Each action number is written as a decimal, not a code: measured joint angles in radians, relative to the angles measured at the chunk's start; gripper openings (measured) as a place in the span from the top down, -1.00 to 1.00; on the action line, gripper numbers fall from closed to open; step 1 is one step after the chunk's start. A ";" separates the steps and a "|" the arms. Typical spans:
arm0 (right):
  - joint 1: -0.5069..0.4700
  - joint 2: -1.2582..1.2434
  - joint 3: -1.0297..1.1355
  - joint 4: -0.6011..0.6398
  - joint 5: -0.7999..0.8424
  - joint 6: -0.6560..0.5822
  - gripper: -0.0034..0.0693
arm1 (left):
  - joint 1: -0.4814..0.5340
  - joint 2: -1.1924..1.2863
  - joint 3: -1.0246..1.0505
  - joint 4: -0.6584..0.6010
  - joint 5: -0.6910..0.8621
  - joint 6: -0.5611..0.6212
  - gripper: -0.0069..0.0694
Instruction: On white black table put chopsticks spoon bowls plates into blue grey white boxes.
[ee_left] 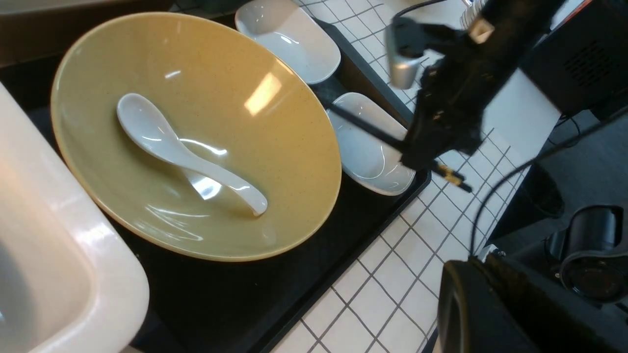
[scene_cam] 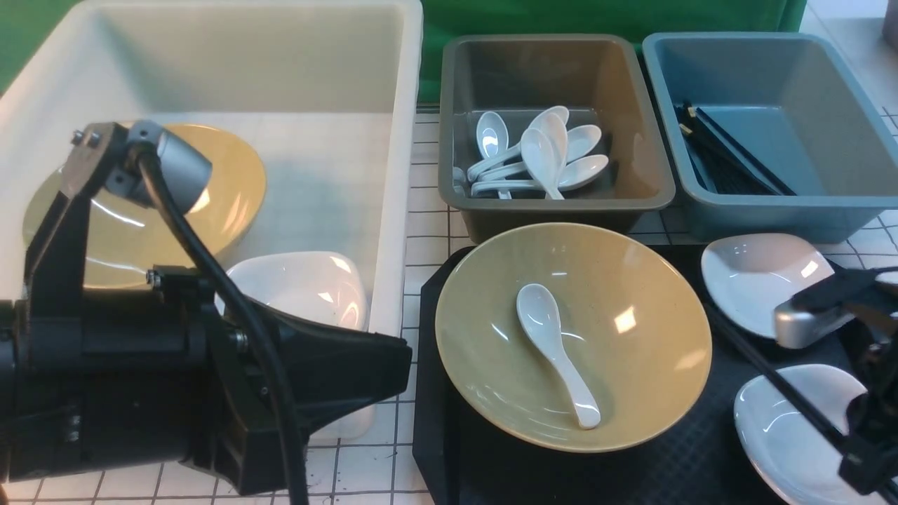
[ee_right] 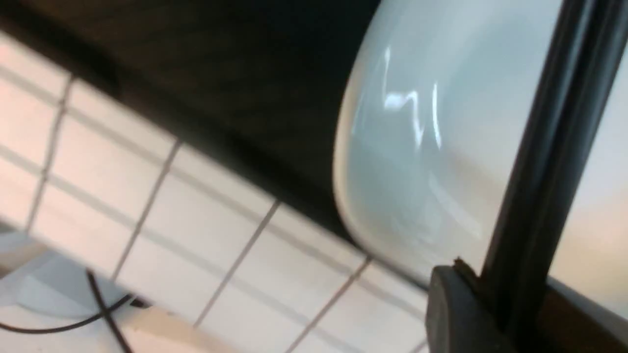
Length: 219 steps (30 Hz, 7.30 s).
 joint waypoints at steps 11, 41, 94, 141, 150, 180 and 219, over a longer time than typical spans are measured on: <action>0.000 -0.188 -0.168 0.000 -0.019 0.180 0.53 | 0.000 0.000 0.000 -0.207 -0.238 0.244 0.82; -0.113 0.969 -1.428 0.124 -0.175 0.312 -0.11 | 0.000 0.001 -0.010 -0.594 -0.419 0.659 0.82; 0.350 0.175 0.107 -0.320 -0.435 0.604 -0.16 | 0.000 0.002 0.013 -0.053 -0.100 0.155 0.82; 0.858 0.750 -1.282 -0.047 -0.114 -0.257 0.76 | 0.000 -0.467 -0.083 0.923 0.291 -0.916 0.82; 0.869 0.769 -1.304 -0.032 -0.081 -0.208 0.60 | 0.000 -0.467 -0.086 0.921 0.283 -0.909 0.82; 0.602 0.032 -0.602 -0.282 0.115 0.269 0.33 | 0.000 -0.247 -0.087 0.364 0.108 -0.366 0.82; 0.160 0.398 -0.223 -0.339 -0.540 0.085 0.34 | 0.000 -0.243 -0.087 0.349 0.067 -0.335 0.82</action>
